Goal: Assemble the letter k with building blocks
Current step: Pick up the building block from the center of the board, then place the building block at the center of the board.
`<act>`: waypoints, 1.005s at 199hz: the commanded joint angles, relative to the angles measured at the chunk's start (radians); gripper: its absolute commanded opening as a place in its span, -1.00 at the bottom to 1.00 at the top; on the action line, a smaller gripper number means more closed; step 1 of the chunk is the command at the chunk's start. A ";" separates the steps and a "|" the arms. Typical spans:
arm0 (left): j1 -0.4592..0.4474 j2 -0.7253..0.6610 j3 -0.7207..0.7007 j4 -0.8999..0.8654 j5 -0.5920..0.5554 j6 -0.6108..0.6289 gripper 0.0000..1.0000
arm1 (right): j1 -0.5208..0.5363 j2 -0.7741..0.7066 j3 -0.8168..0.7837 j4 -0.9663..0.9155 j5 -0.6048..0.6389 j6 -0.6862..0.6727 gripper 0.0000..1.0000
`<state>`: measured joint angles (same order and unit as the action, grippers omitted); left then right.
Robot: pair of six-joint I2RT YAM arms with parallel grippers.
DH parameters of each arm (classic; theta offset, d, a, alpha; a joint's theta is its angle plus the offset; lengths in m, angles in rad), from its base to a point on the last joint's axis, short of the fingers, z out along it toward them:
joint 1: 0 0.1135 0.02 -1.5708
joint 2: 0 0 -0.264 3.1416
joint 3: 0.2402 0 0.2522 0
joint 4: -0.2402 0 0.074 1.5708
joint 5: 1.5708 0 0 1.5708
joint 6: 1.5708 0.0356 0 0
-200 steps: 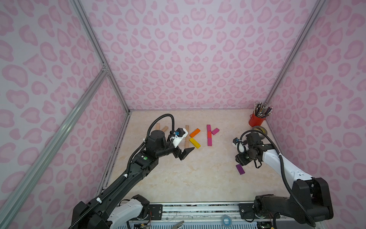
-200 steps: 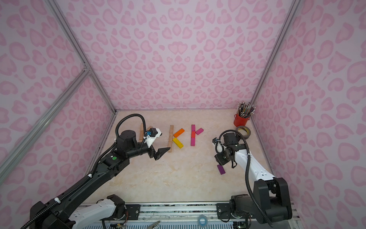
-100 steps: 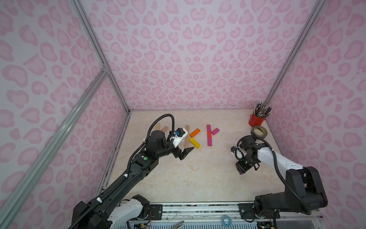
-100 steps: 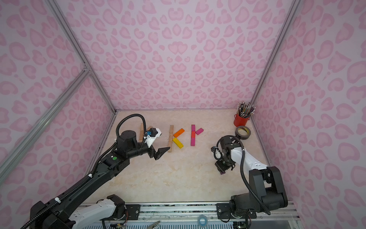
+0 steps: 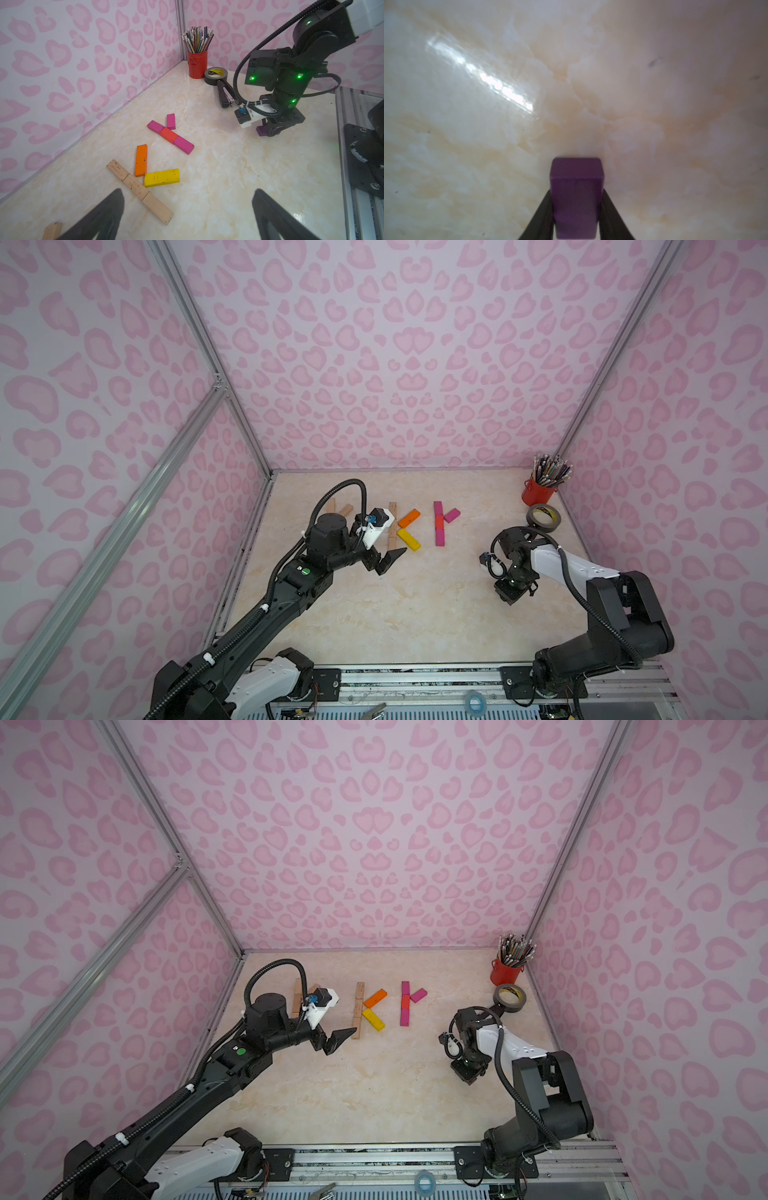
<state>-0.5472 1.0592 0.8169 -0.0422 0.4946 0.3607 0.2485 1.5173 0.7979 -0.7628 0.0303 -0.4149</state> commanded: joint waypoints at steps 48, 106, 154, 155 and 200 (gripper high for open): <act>0.000 0.004 -0.006 0.000 0.004 0.023 0.96 | 0.049 -0.043 0.094 0.033 -0.027 -0.115 -0.59; -0.002 -0.001 -0.018 -0.002 0.043 0.062 0.95 | 0.109 0.196 0.350 0.072 -0.068 -0.161 -0.60; -0.002 0.013 -0.025 -0.001 0.045 0.078 0.95 | 0.120 0.391 0.526 0.065 -0.098 -0.170 -0.60; -0.002 0.014 -0.025 -0.001 0.045 0.078 0.95 | 0.120 0.394 0.530 0.065 -0.098 -0.170 -0.60; -0.001 0.028 -0.022 -0.003 0.049 0.081 0.94 | 0.118 0.508 0.639 0.053 -0.093 -0.141 -0.59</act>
<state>-0.5491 1.0843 0.7952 -0.0578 0.5251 0.4248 0.3672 1.9862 1.4052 -0.6842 -0.0566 -0.5697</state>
